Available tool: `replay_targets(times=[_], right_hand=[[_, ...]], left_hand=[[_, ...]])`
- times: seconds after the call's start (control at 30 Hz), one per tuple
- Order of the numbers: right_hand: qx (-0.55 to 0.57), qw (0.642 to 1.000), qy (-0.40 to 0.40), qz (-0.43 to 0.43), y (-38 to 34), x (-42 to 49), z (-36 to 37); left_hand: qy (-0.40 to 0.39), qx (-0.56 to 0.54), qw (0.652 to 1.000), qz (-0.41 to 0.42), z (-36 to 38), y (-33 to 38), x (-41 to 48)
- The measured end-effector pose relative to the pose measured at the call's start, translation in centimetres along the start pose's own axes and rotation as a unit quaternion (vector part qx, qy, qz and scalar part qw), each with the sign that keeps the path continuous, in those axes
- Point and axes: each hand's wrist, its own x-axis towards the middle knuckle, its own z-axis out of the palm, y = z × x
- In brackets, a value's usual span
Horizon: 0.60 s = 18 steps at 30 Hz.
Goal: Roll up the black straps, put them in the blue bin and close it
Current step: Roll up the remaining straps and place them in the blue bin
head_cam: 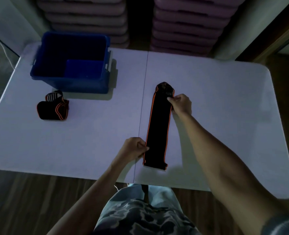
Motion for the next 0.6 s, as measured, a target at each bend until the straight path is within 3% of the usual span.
replay_targets(times=[0.17, 0.3, 0.47, 0.6], right_hand=[[0.139, 0.99, -0.019, 0.019, 0.7, -3.5, -1.3], [0.115, 0.99, -0.066, 0.051, 3.9, -9.3, -1.5], [0.05, 0.99, -0.13, -0.019, 4.2, -11.0, -1.1], [0.043, 0.991, -0.124, 0.015, 4.9, -11.4, -1.1]], left_hand=[[0.049, -0.017, 0.999, 0.011, -0.1, -0.2, -0.2], [0.069, -0.068, 0.995, 0.013, -0.1, 0.3, 0.5], [0.049, 0.054, 0.992, 0.105, -0.1, 2.3, 2.6], [0.107, 0.061, 0.986, 0.111, -0.1, 3.0, 4.2]])
